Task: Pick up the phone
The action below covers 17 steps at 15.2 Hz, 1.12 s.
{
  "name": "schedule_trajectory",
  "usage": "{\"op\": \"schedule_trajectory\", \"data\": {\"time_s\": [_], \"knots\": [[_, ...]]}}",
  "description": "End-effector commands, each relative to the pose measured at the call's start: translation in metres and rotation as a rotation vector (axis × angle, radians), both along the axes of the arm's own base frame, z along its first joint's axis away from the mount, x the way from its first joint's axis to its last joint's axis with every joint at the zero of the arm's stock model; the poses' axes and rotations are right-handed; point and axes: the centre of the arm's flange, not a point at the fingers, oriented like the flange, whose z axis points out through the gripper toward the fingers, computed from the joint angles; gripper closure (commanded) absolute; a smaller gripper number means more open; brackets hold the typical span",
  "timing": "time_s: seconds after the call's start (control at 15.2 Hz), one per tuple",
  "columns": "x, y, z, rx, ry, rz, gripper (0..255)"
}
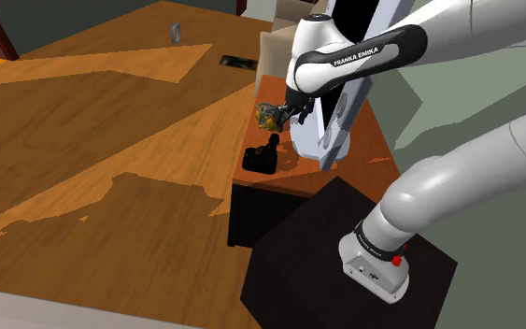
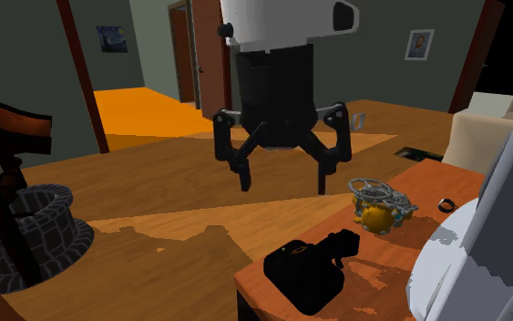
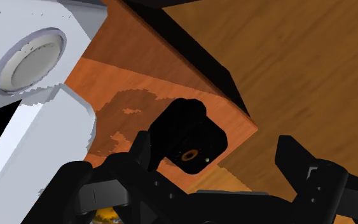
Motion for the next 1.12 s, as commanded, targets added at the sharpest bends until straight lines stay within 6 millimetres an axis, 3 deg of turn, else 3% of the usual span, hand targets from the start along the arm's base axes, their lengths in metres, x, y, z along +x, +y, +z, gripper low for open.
{"op": "schedule_trajectory", "data": {"time_s": [0.0,0.99,1.06], "knots": [[0.014,-0.006,-0.023,-0.009,-0.006,-0.030,0],[0.103,-0.062,-0.187,-0.081,-0.040,-0.250,0],[0.105,-0.063,-0.191,-0.083,-0.040,-0.254,0]]}}
